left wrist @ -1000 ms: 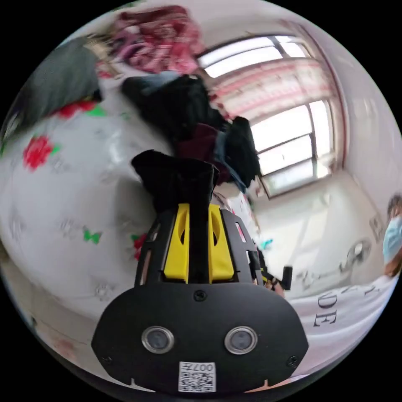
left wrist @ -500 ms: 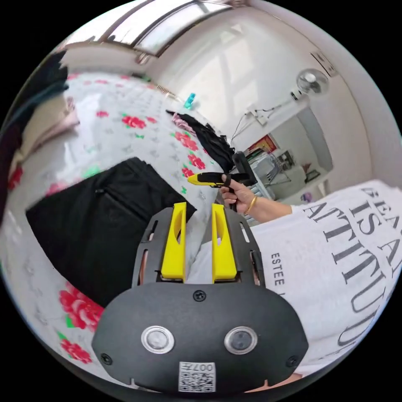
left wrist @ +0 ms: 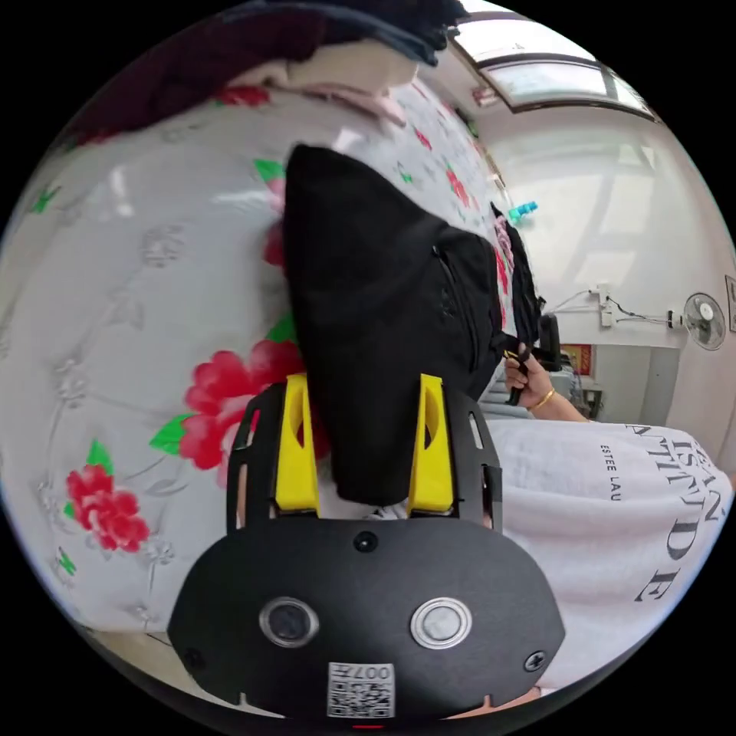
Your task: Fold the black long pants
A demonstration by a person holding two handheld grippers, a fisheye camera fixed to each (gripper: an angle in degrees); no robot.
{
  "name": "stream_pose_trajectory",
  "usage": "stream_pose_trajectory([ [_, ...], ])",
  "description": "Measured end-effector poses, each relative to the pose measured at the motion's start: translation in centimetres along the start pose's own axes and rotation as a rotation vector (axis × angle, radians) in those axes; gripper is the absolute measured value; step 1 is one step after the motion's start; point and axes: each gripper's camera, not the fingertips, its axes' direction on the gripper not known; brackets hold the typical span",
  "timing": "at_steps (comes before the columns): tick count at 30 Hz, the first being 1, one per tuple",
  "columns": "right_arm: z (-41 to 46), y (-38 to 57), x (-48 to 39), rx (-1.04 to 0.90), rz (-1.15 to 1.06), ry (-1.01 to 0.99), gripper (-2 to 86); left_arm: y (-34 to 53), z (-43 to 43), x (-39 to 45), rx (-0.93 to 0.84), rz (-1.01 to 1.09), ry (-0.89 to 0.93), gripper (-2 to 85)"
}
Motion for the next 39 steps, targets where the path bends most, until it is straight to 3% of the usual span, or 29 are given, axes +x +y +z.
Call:
stream_pose_trajectory([
  [5, -1.0, -2.3, -0.4, -0.059, -0.067, -0.036, 2.9, -5.4, 5.3, 6.0, -0.131, 0.132, -0.291, 9.9],
  [8, -4.3, -4.4, 0.0, 0.025, -0.075, 0.008, 1.6, -9.2, 7.0, 8.3, -0.12, 0.176, -0.268, 8.2],
  [13, -12.0, -11.0, 3.6, 0.23, -0.01, 0.037, 0.6, -25.0, 14.0, 14.4, -0.137, 0.346, -0.295, 8.2],
  [17, -17.4, -23.8, 4.6, 0.48, 0.033, 0.171, 0.6, -42.2, 17.9, 18.5, -0.06, 0.402, -0.384, 10.0],
  [21, -20.6, -36.2, 4.4, 0.514, 0.097, 0.398, 0.7, -49.3, 16.7, 20.4, 0.069, 0.323, -0.543, 9.4],
  [25, -23.3, -34.7, 2.2, 0.658, -0.047, 0.564, 0.8, -44.5, 15.7, 20.6, 0.152, 0.379, -0.673, 7.5],
  [30, -23.3, -24.3, 8.9, 0.539, -0.024, 0.629, 2.4, -32.0, 19.2, 18.2, 0.004, 0.404, -0.805, 4.5],
  [35, -31.3, -14.2, 17.5, 0.567, 0.229, 0.9, 5.3, -21.7, 22.3, 18.4, -0.142, 0.348, -0.813, -0.2],
  [39, -39.4, -9.5, 24.8, 0.547, 0.445, 0.923, 8.8, -20.2, 24.2, 19.1, -0.19, 0.336, -0.818, -0.8],
])
